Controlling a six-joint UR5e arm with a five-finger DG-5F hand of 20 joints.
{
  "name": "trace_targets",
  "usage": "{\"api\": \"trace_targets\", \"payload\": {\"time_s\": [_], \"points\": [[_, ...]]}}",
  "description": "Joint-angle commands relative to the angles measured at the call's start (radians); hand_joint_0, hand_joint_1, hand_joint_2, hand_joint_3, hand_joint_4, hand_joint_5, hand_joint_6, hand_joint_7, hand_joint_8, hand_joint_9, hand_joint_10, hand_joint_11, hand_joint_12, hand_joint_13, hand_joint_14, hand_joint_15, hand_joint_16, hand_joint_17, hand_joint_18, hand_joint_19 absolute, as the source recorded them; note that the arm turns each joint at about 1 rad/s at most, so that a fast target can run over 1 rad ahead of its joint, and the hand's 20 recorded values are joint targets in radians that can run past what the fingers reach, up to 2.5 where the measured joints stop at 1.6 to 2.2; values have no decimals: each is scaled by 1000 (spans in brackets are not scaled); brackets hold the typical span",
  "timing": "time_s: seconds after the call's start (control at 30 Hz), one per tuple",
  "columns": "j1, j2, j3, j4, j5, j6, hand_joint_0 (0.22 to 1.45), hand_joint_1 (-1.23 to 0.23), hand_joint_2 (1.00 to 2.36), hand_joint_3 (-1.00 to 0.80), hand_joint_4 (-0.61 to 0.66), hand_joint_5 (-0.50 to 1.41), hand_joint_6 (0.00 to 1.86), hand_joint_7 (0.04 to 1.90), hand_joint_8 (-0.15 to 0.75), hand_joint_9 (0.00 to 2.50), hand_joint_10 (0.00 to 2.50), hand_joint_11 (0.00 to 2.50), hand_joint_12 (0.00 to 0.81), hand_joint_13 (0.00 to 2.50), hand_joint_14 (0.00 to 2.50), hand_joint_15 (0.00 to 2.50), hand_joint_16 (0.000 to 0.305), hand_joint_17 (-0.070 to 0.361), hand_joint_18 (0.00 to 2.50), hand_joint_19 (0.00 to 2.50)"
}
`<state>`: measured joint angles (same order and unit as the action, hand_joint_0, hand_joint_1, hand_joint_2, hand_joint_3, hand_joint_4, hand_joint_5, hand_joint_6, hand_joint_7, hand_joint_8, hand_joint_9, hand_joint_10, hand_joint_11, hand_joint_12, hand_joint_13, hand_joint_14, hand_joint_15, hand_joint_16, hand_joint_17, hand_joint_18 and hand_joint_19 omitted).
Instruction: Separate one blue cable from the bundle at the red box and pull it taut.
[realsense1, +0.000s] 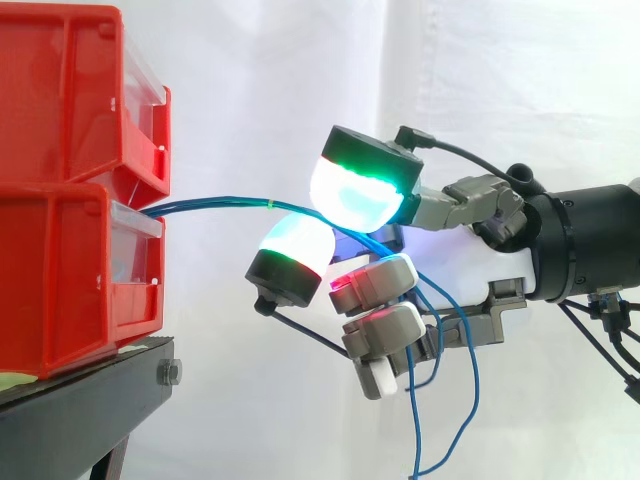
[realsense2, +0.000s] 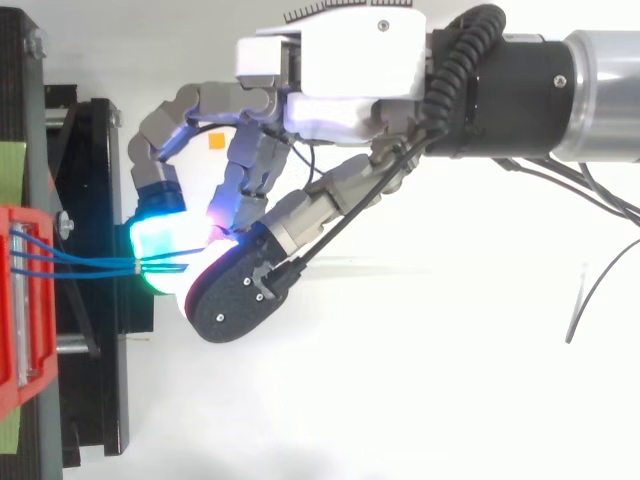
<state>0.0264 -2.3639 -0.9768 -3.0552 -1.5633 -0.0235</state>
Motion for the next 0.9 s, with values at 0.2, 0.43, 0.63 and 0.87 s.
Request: {"api": "trace_targets", "payload": {"time_s": [0.2, 0.43, 0.63, 0.87], "points": [[0, 0, 1, 0, 0, -1, 780, -961, 1000, -500, 45, -174, 855, 1107, 295, 1170, 21, 1428, 344, 1136, 27, 1230, 40, 90, 885, 780], [0, 0, 1, 0, 0, -1, 590, -860, 1000, -500, 63, -169, 851, 1078, 305, 1194, 17, 1429, 339, 1140, 26, 1234, 39, 88, 859, 790], [0, 0, 1, 0, 0, -1, 580, -727, 1000, -500, 75, -163, 838, 1066, 301, 1215, 17, 1427, 338, 1150, 25, 1229, 38, 86, 854, 794], [0, 0, 3, 4, 0, -1, 623, -660, 1000, -500, 62, -155, 829, 1093, 294, 1219, 18, 1429, 323, 1148, 24, 1233, 37, 83, 837, 808]]}}
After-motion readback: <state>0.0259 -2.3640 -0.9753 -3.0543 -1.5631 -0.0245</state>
